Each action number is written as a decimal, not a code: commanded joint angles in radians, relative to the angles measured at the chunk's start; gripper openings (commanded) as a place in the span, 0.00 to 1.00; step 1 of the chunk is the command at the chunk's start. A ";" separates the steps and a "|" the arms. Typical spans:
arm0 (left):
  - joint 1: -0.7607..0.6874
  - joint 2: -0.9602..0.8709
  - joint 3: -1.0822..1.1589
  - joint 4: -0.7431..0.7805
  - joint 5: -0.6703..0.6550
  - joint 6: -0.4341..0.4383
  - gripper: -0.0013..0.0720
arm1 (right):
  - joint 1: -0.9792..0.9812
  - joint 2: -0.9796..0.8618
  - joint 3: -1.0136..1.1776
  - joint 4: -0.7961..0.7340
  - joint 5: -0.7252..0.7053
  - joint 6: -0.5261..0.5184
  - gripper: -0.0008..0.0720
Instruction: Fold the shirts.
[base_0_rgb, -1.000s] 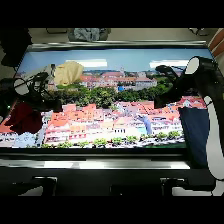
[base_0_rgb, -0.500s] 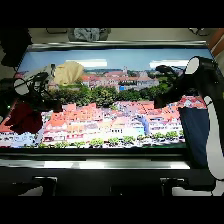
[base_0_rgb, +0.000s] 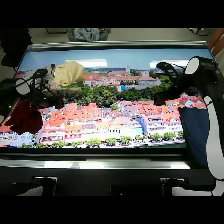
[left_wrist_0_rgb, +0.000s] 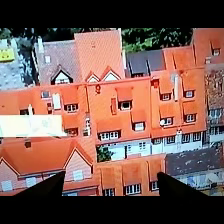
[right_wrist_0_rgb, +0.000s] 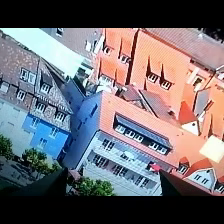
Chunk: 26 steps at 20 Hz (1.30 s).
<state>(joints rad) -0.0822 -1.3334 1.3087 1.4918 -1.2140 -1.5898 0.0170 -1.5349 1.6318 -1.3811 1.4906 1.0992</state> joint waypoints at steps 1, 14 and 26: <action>0.000 -0.010 0.000 -0.008 0.147 0.001 0.95 | 0.001 -0.001 0.000 -0.003 -0.137 0.001 0.96; 0.262 -0.777 0.788 -0.364 0.218 -0.140 0.95 | 0.001 -0.006 0.000 0.088 -0.207 0.001 0.96; 0.220 -0.872 0.744 -0.569 0.516 -0.042 0.87 | 0.001 -0.006 0.000 0.118 -0.151 0.001 0.96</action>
<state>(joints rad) 0.1432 -2.1944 2.0510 0.9421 -0.7666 -1.6268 0.0170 -1.5402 1.6318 -1.2667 1.3094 1.0996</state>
